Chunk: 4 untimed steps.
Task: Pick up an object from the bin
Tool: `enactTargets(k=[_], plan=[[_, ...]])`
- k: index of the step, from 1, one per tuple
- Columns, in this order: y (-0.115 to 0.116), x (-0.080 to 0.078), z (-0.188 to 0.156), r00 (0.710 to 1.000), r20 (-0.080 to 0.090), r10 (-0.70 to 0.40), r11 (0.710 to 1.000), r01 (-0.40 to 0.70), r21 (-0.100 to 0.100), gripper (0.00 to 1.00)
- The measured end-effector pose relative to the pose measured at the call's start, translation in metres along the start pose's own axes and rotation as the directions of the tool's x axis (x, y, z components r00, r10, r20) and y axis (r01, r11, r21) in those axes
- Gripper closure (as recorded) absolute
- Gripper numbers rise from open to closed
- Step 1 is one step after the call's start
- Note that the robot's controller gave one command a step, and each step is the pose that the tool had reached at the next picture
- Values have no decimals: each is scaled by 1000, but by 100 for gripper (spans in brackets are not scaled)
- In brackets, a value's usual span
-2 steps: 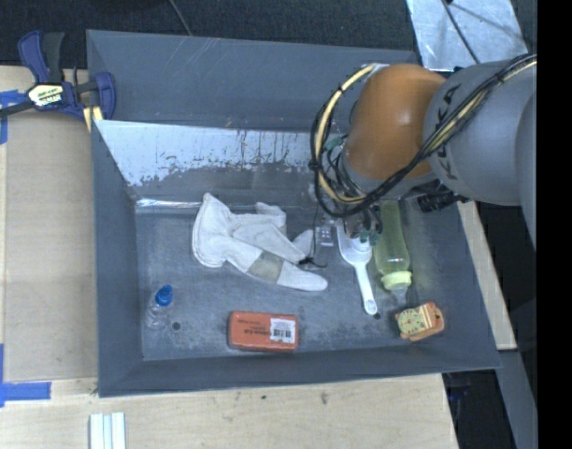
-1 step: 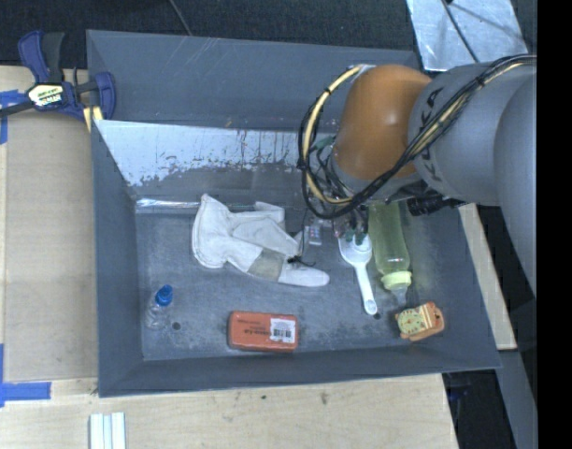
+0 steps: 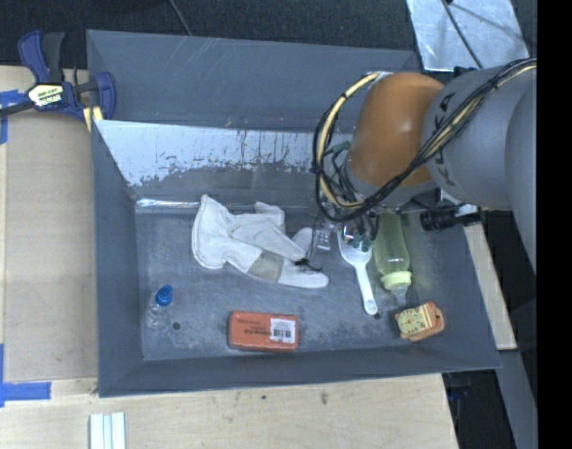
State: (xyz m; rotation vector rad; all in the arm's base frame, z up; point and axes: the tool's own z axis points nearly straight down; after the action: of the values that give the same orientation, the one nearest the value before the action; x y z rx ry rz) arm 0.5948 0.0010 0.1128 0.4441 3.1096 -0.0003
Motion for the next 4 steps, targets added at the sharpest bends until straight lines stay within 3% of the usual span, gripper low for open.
enactTargets(k=[1, 2, 4], plan=[[22, -10, 44, 1000, 0, 22, 1000, -22, 0, 0], [14, 5, 41, 1000, -5, 26, 1000, -26, 0, 100], [13, 6, 37, 1000, -5, 25, 1000, -25, 1, 100]])
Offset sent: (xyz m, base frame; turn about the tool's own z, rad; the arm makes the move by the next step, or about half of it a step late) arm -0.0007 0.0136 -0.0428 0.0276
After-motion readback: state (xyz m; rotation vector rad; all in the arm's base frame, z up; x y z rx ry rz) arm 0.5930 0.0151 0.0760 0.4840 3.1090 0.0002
